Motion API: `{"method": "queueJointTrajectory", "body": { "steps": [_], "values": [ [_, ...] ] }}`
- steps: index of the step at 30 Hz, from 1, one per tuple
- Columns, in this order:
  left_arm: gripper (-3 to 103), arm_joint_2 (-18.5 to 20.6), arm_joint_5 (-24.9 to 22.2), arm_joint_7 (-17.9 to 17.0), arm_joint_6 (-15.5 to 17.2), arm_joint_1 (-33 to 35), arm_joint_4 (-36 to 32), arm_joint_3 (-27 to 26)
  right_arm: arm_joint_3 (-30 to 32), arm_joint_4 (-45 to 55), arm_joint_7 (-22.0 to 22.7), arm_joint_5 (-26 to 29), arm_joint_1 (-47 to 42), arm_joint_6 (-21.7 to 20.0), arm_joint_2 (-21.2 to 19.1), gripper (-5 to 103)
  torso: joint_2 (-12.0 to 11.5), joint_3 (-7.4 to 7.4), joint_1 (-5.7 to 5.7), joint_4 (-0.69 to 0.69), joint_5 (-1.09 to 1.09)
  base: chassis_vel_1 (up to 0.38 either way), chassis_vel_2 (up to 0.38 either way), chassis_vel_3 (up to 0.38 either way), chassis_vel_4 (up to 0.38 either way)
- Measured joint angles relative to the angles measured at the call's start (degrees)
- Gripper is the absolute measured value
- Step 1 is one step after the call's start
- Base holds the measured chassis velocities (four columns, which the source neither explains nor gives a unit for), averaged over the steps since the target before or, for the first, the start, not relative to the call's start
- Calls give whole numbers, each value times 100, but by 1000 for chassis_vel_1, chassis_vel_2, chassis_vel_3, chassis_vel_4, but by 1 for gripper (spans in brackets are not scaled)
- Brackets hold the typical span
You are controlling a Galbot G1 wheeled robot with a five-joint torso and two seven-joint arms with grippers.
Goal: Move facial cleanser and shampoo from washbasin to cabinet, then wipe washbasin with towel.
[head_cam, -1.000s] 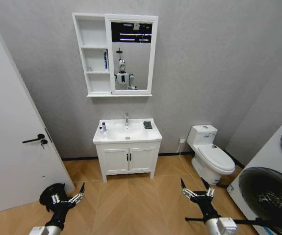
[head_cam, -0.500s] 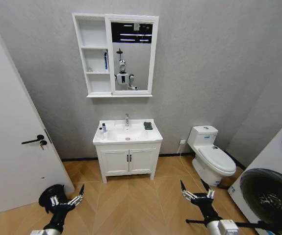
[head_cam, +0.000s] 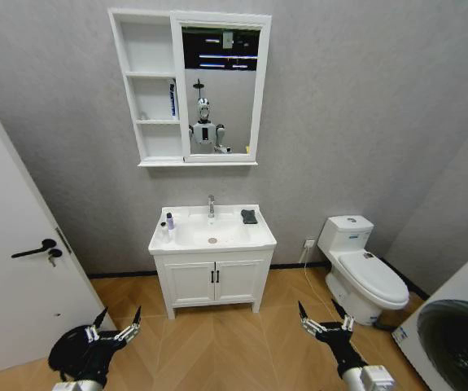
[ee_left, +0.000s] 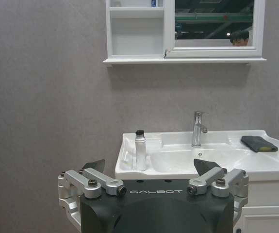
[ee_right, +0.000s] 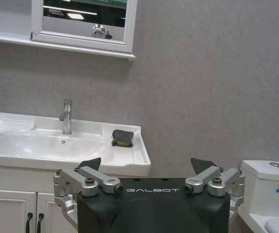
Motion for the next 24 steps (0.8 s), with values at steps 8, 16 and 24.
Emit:
{"method": "queueJointTrajectory", "body": {
  "steps": [8,16,24],
  "values": [
    [100,-17,-69,-225,121,-28,16,-23,6,-12,-4,-1,4,4,10,100,-1,1,3,-1,-1,-324,318,328,-326],
    [100,-44,-84,-265,197,-45,2,7,26,2,-4,-3,-79,61,39,100,-1,1,2,-1,1,-306,321,317,-321],
    [100,-96,2,-315,190,-113,51,80,22,-11,24,-29,-80,74,61,100,-2,2,6,1,2,-294,284,287,-281]
  ]
}}
